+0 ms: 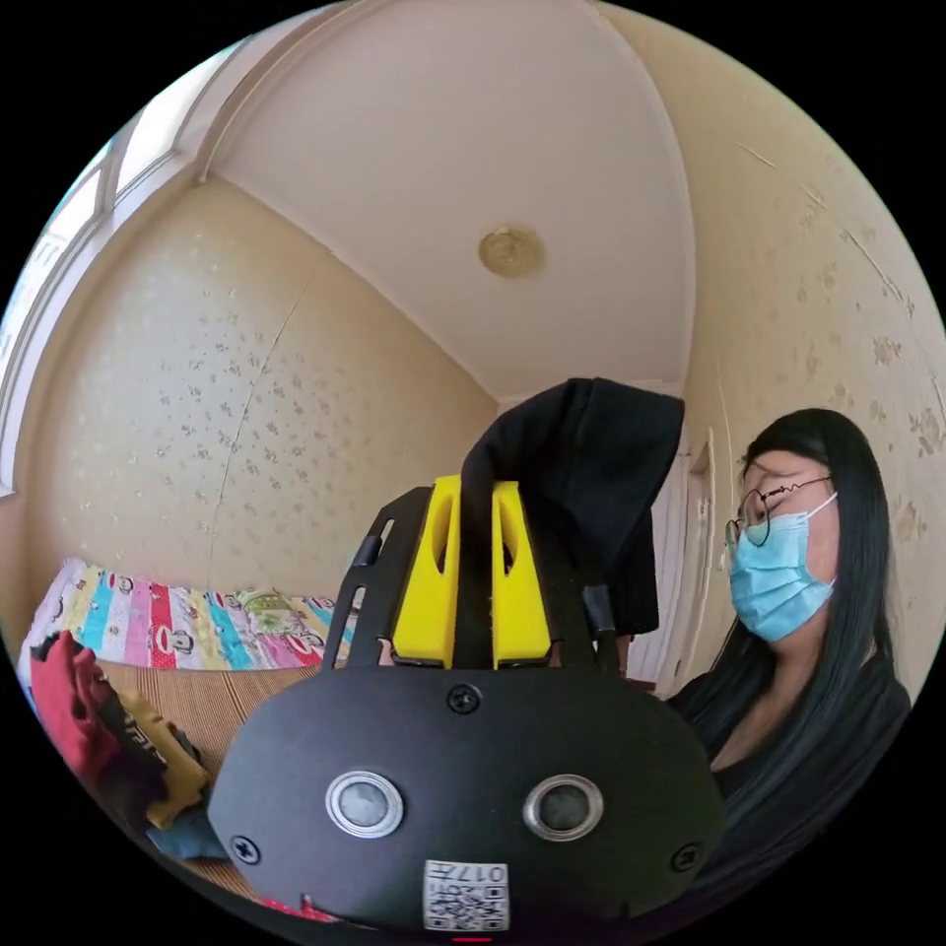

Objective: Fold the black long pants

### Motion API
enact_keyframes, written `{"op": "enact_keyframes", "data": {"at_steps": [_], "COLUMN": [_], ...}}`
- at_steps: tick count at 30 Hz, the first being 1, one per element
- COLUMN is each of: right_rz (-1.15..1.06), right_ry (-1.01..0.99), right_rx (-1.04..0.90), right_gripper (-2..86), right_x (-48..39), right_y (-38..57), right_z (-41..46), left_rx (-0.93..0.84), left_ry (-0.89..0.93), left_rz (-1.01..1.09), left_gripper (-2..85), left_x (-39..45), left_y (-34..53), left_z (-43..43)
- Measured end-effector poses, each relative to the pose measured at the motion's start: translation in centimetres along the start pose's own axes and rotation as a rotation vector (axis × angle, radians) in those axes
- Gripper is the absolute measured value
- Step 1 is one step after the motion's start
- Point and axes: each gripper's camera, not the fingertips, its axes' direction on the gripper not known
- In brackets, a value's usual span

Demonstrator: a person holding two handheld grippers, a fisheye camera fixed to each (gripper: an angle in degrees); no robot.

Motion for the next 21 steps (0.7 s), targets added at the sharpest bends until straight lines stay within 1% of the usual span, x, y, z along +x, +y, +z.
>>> {"op": "enact_keyframes", "data": {"at_steps": [2,3,5,6,7,8,9,10,11,12,13,14,15,16,18,19,20,21], "right_rz": [-0.115,-0.151,-0.302,-0.349,-0.448,-0.539,-0.560,-0.547,-0.470,-0.404,-0.225,-0.063,-0.003,0.067,0.066,0.045,0.034,0.036], "right_ry": [0.176,0.223,0.424,0.475,0.550,0.581,0.592,0.637,0.736,0.808,0.974,1.086,1.109,1.097,0.976,0.914,0.894,0.897], "right_rx": [-0.011,-0.021,-0.073,-0.089,-0.125,-0.172,-0.207,-0.307,-0.463,-0.557,-0.764,-0.890,-0.914,-0.925,-0.952,-0.988,-1.034,-1.066], "right_gripper": [2.1,2.1,2.1,2.1,2.2,2.3,2.4,2.5,2.7,2.8,2.8,2.8,2.8,3.0,3.8,4.3,4.8,5.0], "right_x": [-1.4,-1.5,-0.5,0.1,2.3,6.0,8.6,14.9,22.4,26.3,33.6,38.6,40.2,42.0,42.4,42.1,41.8,41.7], "right_y": [1.5,2.0,4.4,5.0,5.9,6.4,6.3,5.8,5.3,5.2,5.4,6.2,6.8,8.3,12.1,15.4,19.0,21.0], "right_z": [0.1,0.4,2.6,3.7,6.9,11.4,14.0,19.7,25.2,27.4,30.3,30.7,30.2,28.5,24.9,21.8,18.2,16.4], "left_rx": [0.014,0.013,-0.059,-0.090,-0.153,-0.224,-0.266,-0.387,-0.492,-0.534,-0.575,-0.585,-0.579,-0.558,-0.575,-0.630,-0.693,-0.719], "left_ry": [-0.047,-0.068,-0.157,-0.172,-0.183,-0.189,-0.200,-0.223,-0.253,-0.268,-0.312,-0.332,-0.328,-0.304,-0.295,-0.319,-0.337,-0.332], "left_rz": [-0.059,-0.062,-0.085,-0.104,-0.157,-0.209,-0.224,-0.234,-0.241,-0.264,-0.356,-0.442,-0.458,-0.448,-0.393,-0.363,-0.356,-0.359], "left_gripper": [5.5,5.6,5.6,5.6,5.6,5.7,5.7,6.1,6.4,6.5,6.1,5.1,3.7,0.9,0.2,0.3,0.5,0.8], "left_x": [-1.4,-2.0,-5.9,-7.5,-11.5,-16.3,-18.8,-24.2,-29.6,-32.1,-36.6,-39.8,-40.8,-42.1,-42.4,-42.2,-41.8,-41.4], "left_y": [2.7,3.4,4.4,4.1,2.8,0.6,-0.7,-3.8,-6.1,-6.5,-5.8,-3.7,-2.5,0.6,7.1,12.5,18.6,21.8], "left_z": [1.9,2.7,7.8,9.7,14.3,19.7,22.6,28.6,33.0,34.4,35.8,35.9,35.8,35.4,34.9,34.7,34.5,34.4]}}
